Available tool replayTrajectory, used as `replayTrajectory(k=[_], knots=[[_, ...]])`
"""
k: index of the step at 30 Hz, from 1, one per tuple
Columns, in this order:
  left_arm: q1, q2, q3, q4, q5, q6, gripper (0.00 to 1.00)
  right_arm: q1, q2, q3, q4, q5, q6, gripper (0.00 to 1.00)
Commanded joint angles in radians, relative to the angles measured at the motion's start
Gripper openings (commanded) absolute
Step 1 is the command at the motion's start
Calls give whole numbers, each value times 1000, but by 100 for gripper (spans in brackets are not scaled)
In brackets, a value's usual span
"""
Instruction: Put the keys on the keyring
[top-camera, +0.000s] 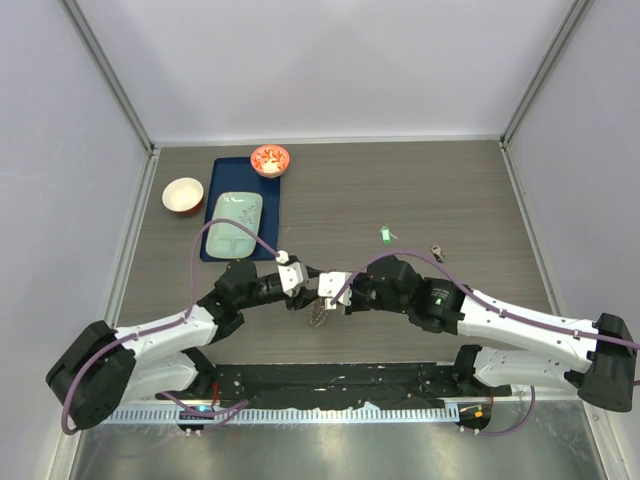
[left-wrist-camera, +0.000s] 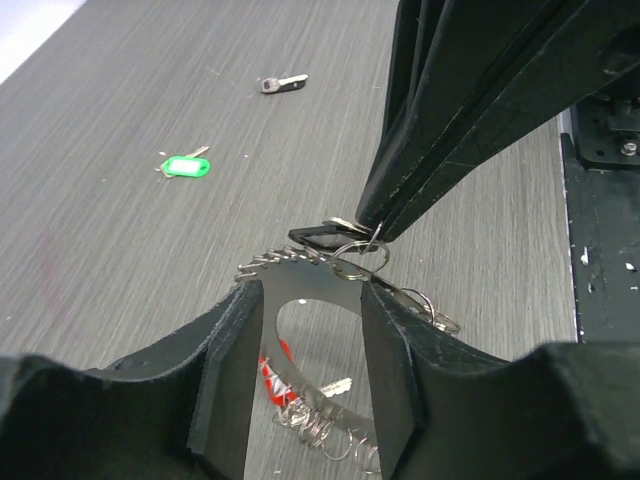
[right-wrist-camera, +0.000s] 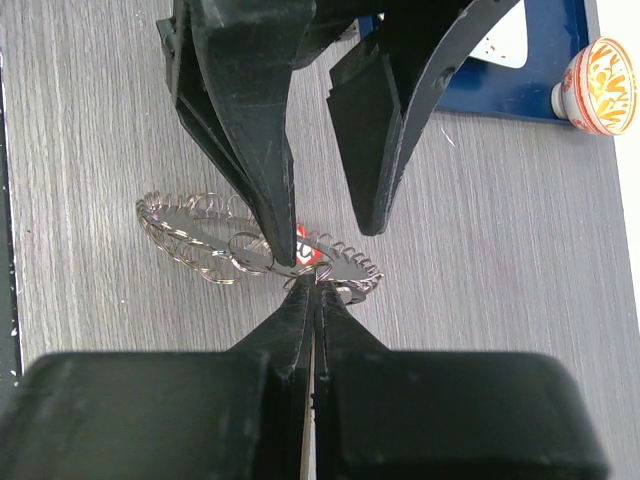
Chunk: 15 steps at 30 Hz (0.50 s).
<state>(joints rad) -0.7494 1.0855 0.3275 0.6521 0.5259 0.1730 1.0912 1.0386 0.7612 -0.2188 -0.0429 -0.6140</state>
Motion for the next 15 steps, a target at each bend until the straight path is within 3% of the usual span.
replayTrajectory(k=[1, 9, 15], knots=[[7, 34, 53, 112, 79, 25, 46, 4, -8, 56, 21, -5, -10, 1], [9, 76, 64, 173, 111, -15, 38, 4, -3, 53, 24, -8, -9, 1], [10, 105, 65, 172, 128, -33, 24, 4, -12, 52, 27, 5, -9, 1]])
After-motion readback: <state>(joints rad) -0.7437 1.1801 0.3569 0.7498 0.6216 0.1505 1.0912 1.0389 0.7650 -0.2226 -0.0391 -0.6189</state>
